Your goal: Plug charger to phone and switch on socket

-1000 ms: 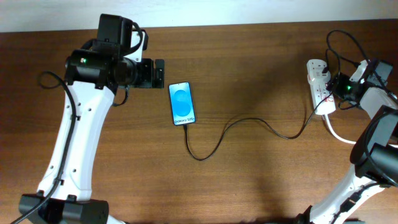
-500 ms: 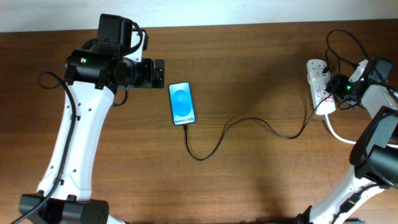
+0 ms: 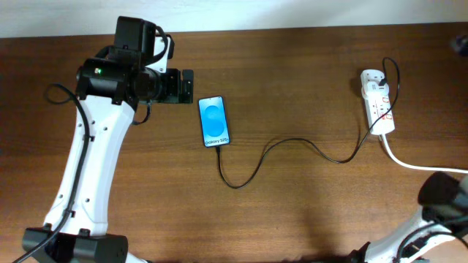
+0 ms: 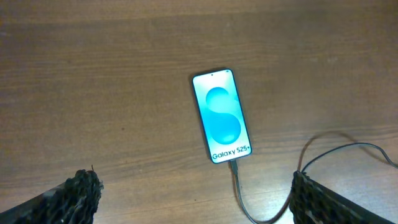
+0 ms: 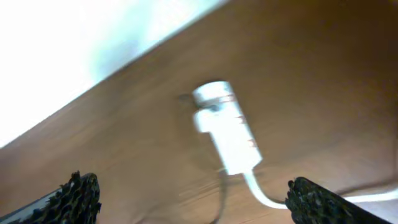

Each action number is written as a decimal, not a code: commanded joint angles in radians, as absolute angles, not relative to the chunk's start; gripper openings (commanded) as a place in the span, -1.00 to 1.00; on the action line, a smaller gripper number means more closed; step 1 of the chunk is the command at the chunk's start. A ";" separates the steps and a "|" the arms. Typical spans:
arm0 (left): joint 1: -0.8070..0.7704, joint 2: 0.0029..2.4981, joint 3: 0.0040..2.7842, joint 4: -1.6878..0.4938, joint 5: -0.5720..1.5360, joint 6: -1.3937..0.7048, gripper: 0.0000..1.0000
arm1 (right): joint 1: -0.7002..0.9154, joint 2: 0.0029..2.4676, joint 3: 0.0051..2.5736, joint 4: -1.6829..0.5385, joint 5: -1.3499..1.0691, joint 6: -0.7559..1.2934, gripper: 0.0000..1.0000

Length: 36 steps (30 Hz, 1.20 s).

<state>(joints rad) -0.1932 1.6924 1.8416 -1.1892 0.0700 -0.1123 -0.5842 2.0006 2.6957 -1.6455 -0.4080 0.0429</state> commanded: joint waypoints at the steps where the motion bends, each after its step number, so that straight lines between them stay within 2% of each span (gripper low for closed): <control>1: -0.191 1.685 1.844 -1.191 0.062 -0.104 0.99 | -0.462 1.872 2.781 -1.699 -0.546 -0.067 0.97; 6: -0.191 1.685 1.844 -1.191 0.062 -0.104 0.99 | -0.145 1.605 2.768 -1.698 -0.519 -0.067 0.97; 12: -0.191 1.685 1.844 -1.191 0.062 -0.104 0.99 | -0.130 1.452 2.767 -1.698 -0.469 -0.075 0.97; 15: -0.191 1.685 1.844 -1.191 0.062 -0.104 0.99 | -0.130 1.360 2.704 -1.698 -0.310 -0.118 0.97; 17: -0.191 1.685 1.844 -1.191 0.062 -0.104 0.99 | -0.130 1.214 2.439 -1.597 -0.209 -0.131 0.97; 21: -0.191 1.685 1.844 -1.191 0.062 -0.104 0.99 | -0.130 0.823 1.568 -0.945 -0.229 -0.131 0.97; 23: -0.191 1.685 1.844 -1.191 0.062 -0.104 0.98 | -0.116 0.691 1.230 -0.698 -0.244 -0.130 0.97; 25: -0.191 1.685 1.844 -1.191 0.062 -0.104 0.99 | -0.048 0.498 0.752 -0.311 -0.260 -0.123 0.97; 28: -0.191 1.685 1.844 -1.191 0.062 -0.104 0.99 | 0.029 0.278 0.253 0.164 -0.211 -0.123 0.97; 32: -0.191 1.685 1.844 -1.191 0.063 -0.104 0.99 | 0.053 0.111 0.022 0.213 -0.181 -0.111 0.97; 36: -0.191 1.685 1.844 -1.191 0.063 -0.104 0.99 | 0.051 0.019 0.006 -0.069 -0.145 -0.112 0.97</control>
